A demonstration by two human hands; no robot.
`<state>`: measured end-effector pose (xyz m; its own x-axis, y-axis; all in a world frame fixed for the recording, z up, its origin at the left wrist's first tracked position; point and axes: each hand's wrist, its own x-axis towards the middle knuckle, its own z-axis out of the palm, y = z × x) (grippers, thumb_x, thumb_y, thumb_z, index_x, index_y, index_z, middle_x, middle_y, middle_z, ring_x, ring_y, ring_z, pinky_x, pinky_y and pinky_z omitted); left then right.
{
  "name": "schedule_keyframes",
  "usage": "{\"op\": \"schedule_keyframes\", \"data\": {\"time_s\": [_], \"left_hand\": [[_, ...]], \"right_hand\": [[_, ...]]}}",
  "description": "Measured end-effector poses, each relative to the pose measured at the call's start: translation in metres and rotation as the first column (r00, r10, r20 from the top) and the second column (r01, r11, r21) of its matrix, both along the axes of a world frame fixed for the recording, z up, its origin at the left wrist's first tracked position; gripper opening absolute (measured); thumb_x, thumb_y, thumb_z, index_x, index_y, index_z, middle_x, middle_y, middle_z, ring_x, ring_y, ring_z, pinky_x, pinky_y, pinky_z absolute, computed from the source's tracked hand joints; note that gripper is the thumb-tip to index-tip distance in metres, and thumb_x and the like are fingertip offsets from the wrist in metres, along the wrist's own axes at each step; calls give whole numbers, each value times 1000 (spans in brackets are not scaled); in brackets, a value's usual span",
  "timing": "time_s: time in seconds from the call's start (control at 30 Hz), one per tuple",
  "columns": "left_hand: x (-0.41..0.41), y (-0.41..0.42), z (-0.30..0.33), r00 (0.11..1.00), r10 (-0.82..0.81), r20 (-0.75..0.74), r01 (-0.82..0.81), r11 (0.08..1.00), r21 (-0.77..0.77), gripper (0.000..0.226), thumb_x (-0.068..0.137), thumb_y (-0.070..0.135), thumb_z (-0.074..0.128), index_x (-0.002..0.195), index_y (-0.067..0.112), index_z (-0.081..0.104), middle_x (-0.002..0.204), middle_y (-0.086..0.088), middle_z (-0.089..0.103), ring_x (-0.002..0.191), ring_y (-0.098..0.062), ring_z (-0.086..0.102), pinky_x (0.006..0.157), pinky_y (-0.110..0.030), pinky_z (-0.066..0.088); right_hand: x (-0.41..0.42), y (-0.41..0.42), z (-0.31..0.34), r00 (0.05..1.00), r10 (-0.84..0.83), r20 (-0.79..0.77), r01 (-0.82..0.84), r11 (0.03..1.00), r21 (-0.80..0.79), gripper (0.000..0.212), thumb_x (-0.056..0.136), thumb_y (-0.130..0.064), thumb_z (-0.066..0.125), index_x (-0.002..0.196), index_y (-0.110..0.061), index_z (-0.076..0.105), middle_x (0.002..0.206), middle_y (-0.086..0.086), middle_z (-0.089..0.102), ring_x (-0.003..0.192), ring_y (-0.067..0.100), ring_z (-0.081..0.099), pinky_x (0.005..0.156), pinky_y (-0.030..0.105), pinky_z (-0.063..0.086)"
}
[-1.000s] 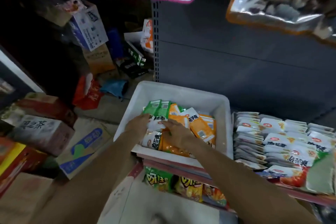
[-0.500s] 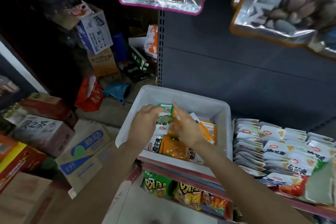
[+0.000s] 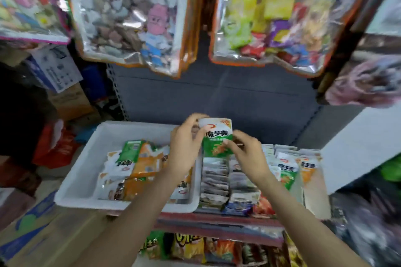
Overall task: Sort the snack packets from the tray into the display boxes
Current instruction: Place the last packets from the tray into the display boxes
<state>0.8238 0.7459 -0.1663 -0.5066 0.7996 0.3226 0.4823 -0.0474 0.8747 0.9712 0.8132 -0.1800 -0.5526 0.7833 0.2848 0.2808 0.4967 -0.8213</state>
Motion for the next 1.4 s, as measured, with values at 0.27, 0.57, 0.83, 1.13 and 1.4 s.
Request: {"op": "schedule_keyframes", "data": {"time_s": [0.27,0.57,0.83,1.13,1.4], "left_hand": [[121,69,6,977,-213,-29,213,977,18,8,91,12,59,97,14,64,79,-7,68,78,-18,67,73,-34,55],[181,113,-23,947,-237,-217,219,970,-104,10,88,6,59,94,11,66,89,-1,54,78,-18,58,76,-33,48],[190,127,-50,858,-361,-365,196,887,-417,12,93,13,53,98,15,64,98,-3,56,90,-24,57,75,-36,47],[190,131,-70,635,-395,-664,-6,857,-516,24,94,17,48,117,20,56,121,1,56,117,-20,39,94,-33,28],[166,108,-57,752,-264,-604,-7,913,-408,27,94,28,51,121,25,56,119,4,56,114,-18,42,90,-31,29]], "right_hand": [[132,47,-5,967,-252,20,252,968,-2,11,92,-15,58,87,-24,59,76,-16,64,75,4,63,69,24,48],[189,80,-32,939,-298,169,310,949,-50,4,87,-5,63,85,-4,65,73,-5,62,65,-10,56,60,3,37],[197,97,-44,919,-236,316,254,967,-17,20,88,-5,58,107,-7,66,95,-3,65,86,14,58,71,17,37],[185,101,-63,775,-282,565,250,959,136,18,89,-9,53,103,-15,63,108,7,60,98,28,57,79,39,49],[157,78,-42,837,-222,501,153,972,176,31,92,-15,53,123,-16,58,123,2,50,119,19,45,94,21,31]]}}
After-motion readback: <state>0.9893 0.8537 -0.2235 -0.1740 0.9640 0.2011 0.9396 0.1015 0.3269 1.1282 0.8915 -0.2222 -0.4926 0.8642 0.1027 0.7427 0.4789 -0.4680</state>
